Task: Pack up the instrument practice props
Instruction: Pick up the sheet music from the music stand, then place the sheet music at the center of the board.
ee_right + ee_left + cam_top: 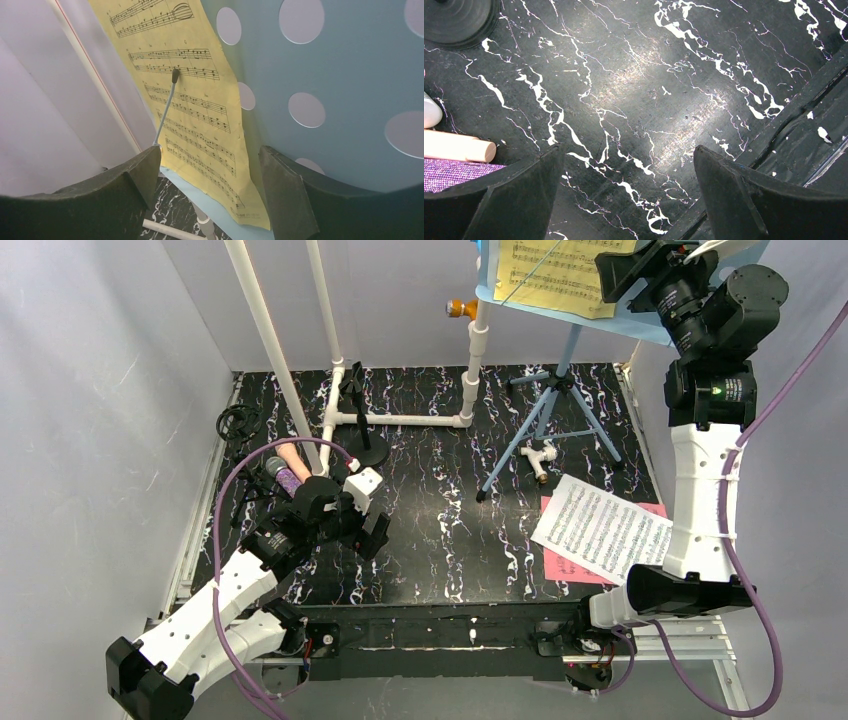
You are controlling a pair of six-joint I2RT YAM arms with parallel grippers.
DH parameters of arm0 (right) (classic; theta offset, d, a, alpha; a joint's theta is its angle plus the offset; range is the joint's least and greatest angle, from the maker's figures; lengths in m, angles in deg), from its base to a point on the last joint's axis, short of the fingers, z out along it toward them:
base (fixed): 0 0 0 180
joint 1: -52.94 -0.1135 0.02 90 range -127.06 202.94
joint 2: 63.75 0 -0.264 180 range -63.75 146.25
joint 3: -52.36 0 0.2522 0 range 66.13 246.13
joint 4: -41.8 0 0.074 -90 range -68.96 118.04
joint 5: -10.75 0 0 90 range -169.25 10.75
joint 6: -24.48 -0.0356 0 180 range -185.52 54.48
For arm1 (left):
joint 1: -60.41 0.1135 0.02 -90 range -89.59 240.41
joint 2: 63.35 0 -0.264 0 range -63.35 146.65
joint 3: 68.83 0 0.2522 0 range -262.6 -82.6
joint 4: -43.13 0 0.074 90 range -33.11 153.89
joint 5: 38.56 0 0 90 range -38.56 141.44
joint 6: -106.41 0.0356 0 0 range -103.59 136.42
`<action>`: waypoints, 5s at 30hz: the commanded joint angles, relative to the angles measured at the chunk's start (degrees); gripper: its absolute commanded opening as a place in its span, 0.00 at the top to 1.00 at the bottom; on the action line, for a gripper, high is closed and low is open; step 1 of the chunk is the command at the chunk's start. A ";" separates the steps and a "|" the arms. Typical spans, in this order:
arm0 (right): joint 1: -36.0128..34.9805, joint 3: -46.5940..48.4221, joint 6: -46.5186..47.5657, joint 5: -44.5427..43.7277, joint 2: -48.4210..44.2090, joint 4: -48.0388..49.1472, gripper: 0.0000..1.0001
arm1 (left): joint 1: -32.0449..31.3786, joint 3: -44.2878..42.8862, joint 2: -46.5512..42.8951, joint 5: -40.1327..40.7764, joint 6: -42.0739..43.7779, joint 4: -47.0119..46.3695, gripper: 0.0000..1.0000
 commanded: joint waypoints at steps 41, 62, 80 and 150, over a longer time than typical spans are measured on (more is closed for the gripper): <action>0.19 -1.02 -2.99 3.53 4.02 7.26 0.66 | 0.35 -0.38 -0.85 0.03 0.59 0.83 0.00; 1.50 10.05 9.28 -1.75 0.70 3.59 0.99 | 0.35 -0.29 -1.17 0.12 0.54 0.92 0.00; 1.86 12.69 12.91 -0.46 -5.44 -0.28 0.99 | 0.35 -0.20 -1.01 0.38 0.56 1.10 0.00; -3.15 -37.38 76.31 -24.05 -11.73 -67.87 0.99 | 0.35 -0.46 1.23 -0.88 0.36 1.17 0.00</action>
